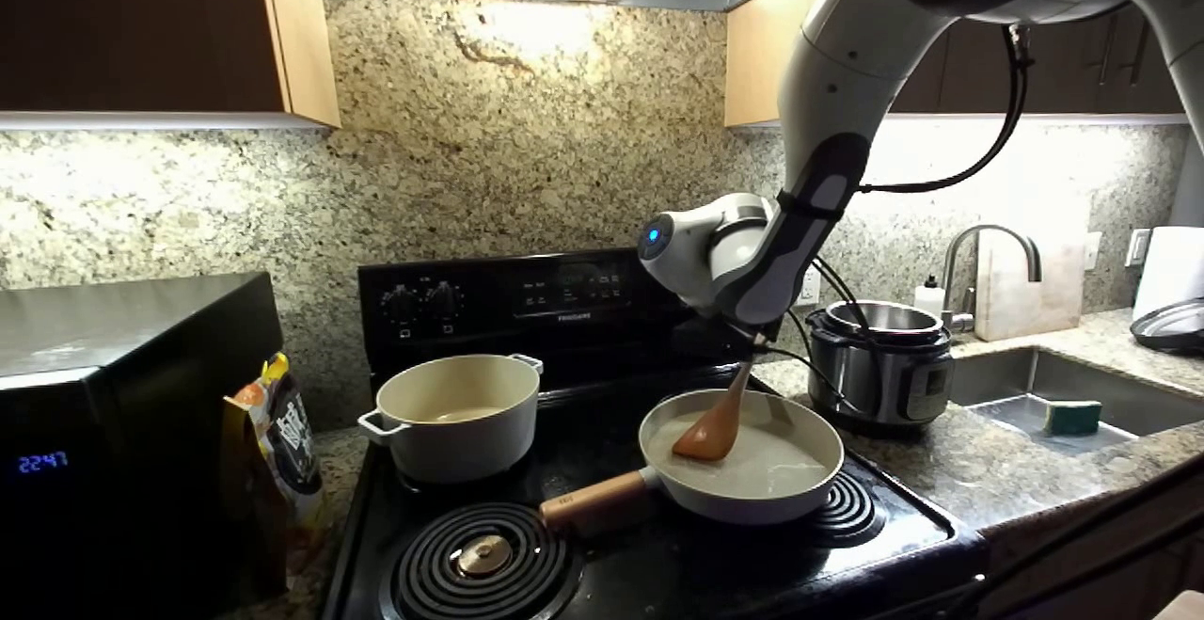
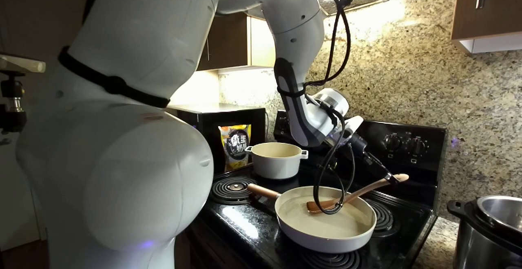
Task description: Use the spatula to stir the contents in the pan
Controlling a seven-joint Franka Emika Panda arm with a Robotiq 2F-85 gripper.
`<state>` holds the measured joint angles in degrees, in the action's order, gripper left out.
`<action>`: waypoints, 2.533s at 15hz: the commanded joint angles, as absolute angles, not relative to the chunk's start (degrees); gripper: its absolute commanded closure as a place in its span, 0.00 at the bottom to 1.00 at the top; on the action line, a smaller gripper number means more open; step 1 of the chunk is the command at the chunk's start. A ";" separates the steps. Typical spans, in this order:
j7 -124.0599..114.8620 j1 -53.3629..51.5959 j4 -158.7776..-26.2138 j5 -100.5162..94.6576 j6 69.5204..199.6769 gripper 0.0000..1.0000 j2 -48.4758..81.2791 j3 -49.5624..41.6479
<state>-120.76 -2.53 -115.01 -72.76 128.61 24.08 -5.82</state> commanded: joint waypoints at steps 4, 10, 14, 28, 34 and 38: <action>-120.48 -0.10 -114.78 -69.93 124.77 0.89 25.42 -4.95; -118.88 -0.28 -116.17 -66.08 122.72 0.89 24.35 -4.20; -117.41 0.07 -116.87 -65.36 124.29 0.89 23.83 -3.60; -118.99 -0.07 -116.84 -66.23 126.64 0.89 25.54 -3.78; -121.14 -0.49 -117.81 -67.08 124.24 0.89 27.55 -5.00; -120.88 -1.13 -119.72 -67.76 123.19 0.89 27.61 -5.07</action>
<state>-119.92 -0.77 -117.38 -66.50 124.52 28.49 -5.35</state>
